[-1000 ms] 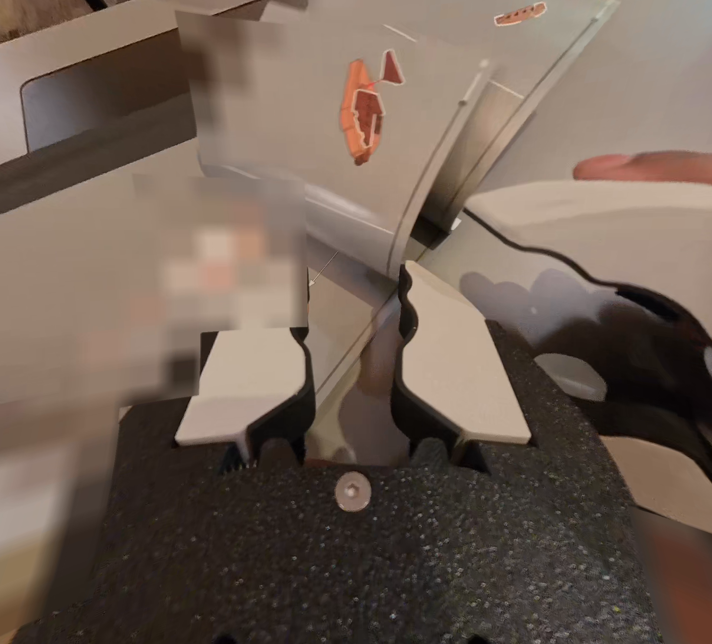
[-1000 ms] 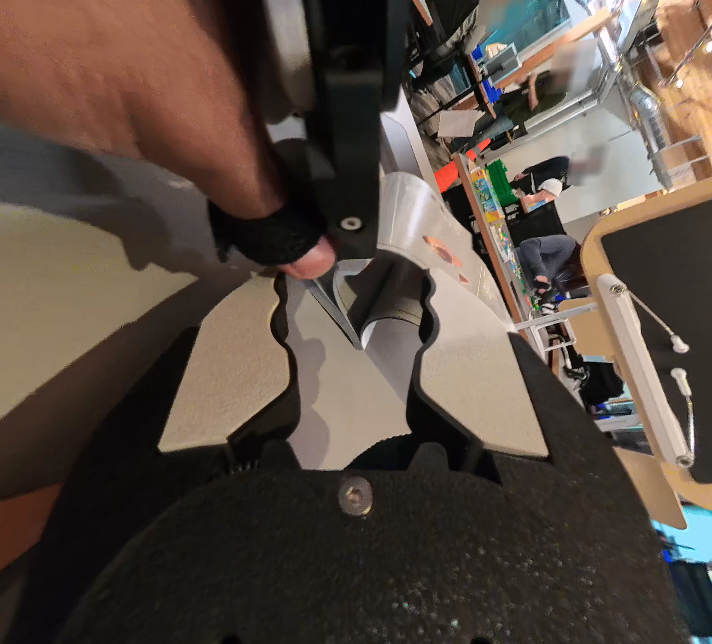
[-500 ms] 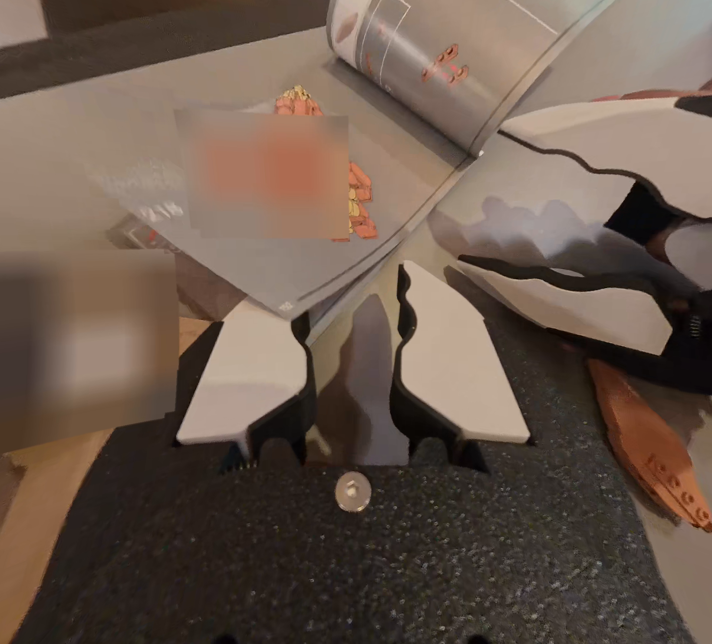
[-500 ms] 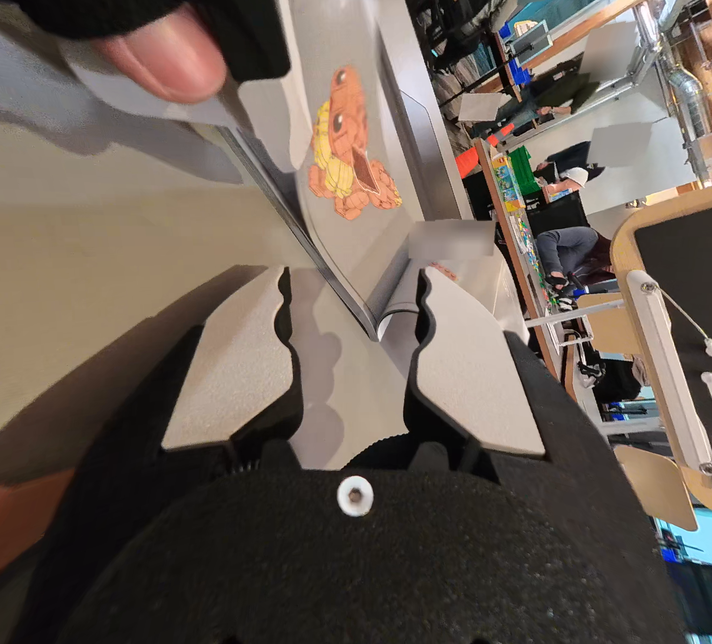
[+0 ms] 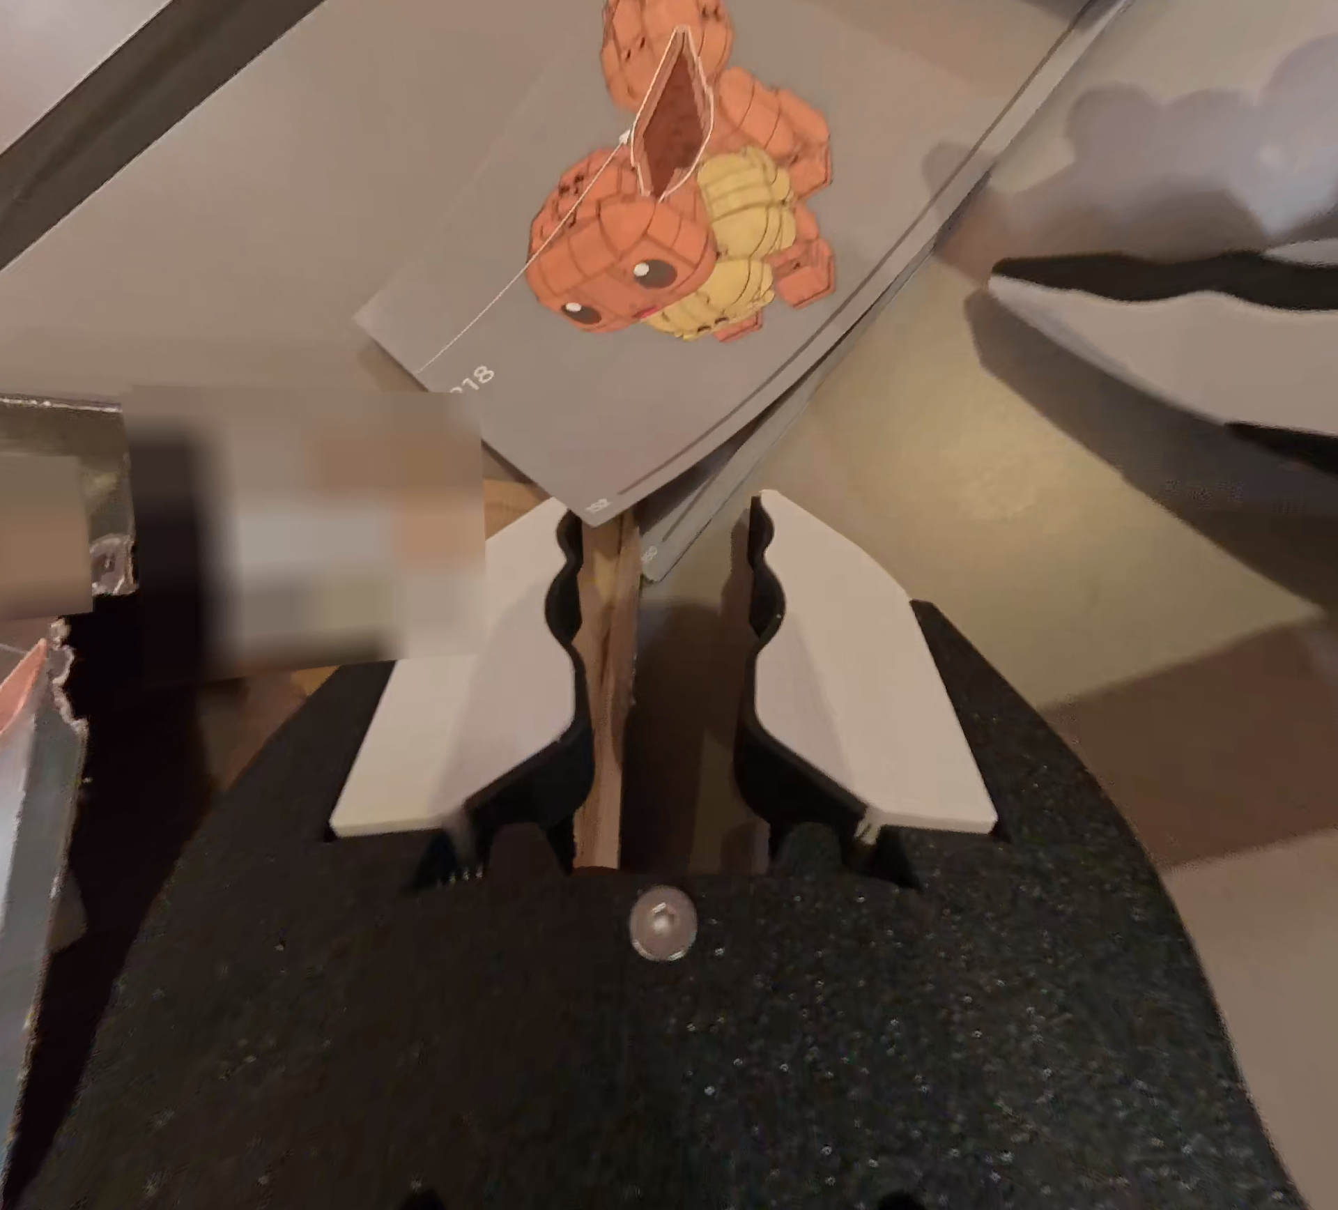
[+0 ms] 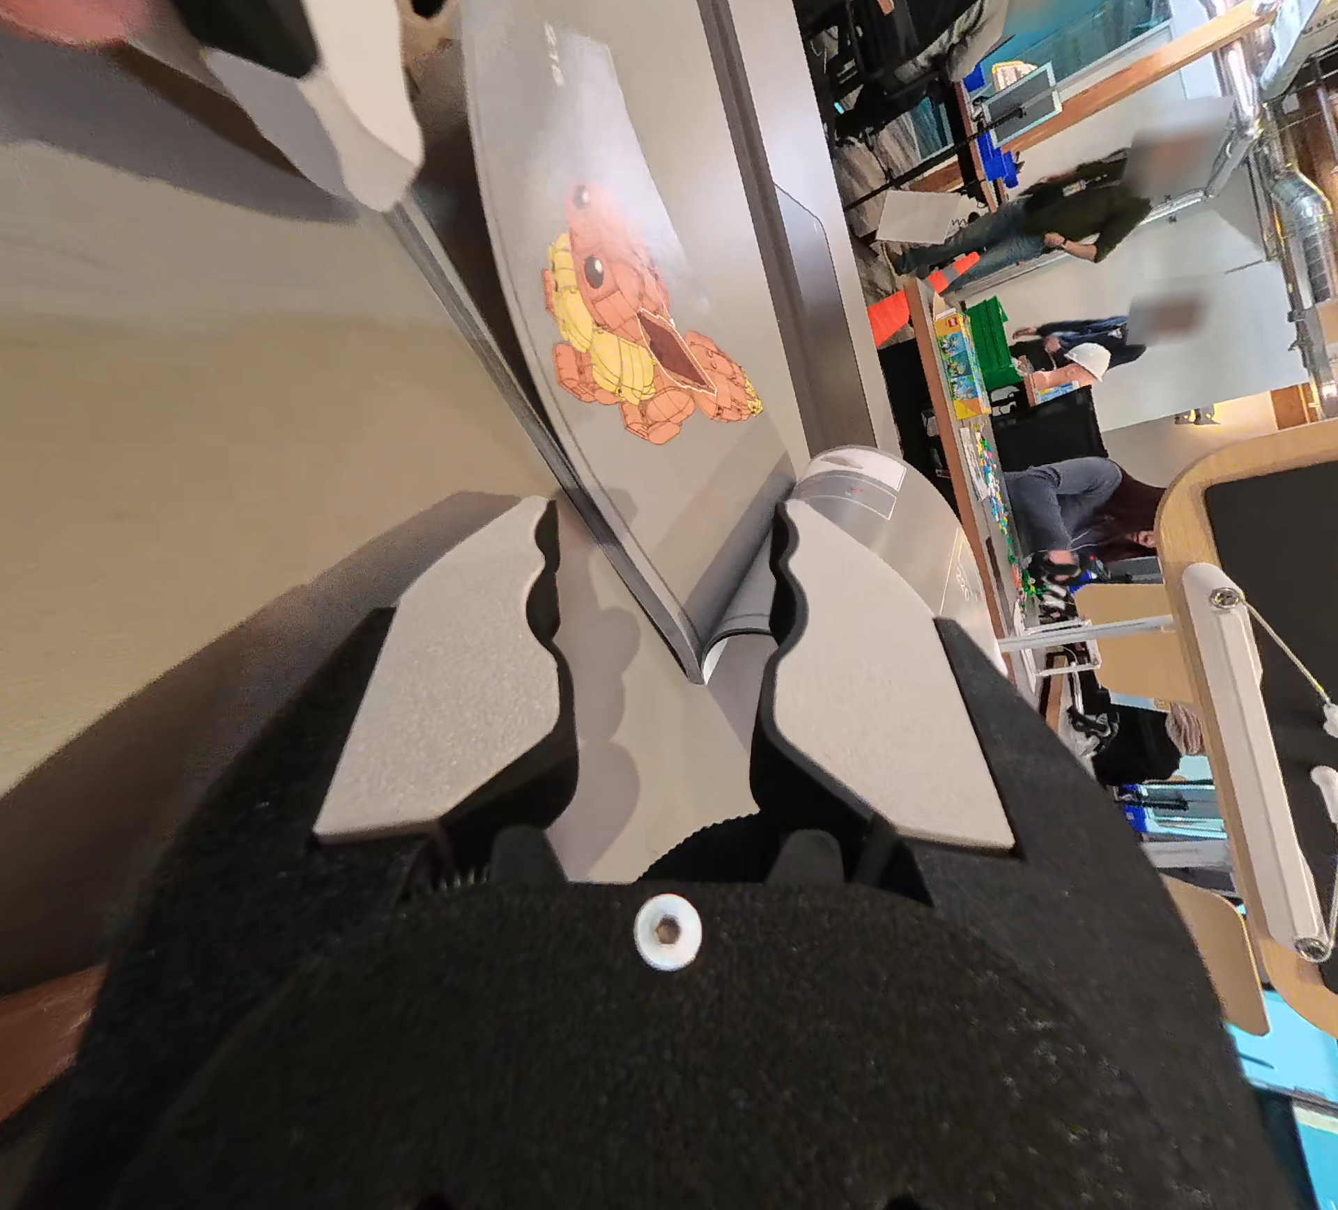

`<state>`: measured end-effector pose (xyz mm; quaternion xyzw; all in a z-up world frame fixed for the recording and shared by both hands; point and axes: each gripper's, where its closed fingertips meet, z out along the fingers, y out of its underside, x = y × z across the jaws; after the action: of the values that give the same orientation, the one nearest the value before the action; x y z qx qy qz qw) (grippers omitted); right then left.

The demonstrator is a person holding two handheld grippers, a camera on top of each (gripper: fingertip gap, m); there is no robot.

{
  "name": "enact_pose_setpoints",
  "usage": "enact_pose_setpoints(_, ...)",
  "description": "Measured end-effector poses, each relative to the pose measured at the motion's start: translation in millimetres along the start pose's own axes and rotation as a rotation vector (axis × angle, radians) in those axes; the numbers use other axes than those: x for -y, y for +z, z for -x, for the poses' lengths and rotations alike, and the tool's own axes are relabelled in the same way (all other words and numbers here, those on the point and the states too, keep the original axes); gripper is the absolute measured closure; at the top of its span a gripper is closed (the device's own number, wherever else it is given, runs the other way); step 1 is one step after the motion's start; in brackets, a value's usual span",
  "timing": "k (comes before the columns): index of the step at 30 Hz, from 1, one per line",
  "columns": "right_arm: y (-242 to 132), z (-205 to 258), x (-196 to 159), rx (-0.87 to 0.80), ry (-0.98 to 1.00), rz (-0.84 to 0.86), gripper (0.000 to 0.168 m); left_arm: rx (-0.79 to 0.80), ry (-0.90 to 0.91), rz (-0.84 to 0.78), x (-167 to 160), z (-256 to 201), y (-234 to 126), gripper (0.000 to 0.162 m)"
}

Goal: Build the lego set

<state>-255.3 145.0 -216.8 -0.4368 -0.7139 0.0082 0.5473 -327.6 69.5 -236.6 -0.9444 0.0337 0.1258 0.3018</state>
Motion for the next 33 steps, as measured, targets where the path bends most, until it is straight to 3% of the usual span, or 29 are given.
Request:
enact_pose_setpoints(12,0,-1,-2,-0.007,0.016,-0.006,0.115,0.042,0.031,0.125,-31,20,-7,0.122)
enact_pose_setpoints(15,0,-2,-2,-0.008,0.017,-0.006,0.115,0.054,0.043,0.141,-35,24,-7,0.133)
enact_pose_setpoints(17,0,-1,-2,-0.009,0.015,-0.007,0.116,0.021,0.051,0.137,-35,20,-6,0.153)
enact_pose_setpoints(20,0,-1,-2,-0.01,0.014,-0.006,0.116,0.041,0.063,0.147,-37,24,-9,0.158)
enact_pose_setpoints(29,0,-1,-2,-0.008,0.018,-0.007,0.116,0.097,0.034,0.112,-33,42,-26,0.158)
enact_pose_setpoints(33,0,-2,-3,-0.003,0.023,-0.008,0.115,0.063,0.071,0.08,-22,27,-20,0.159)
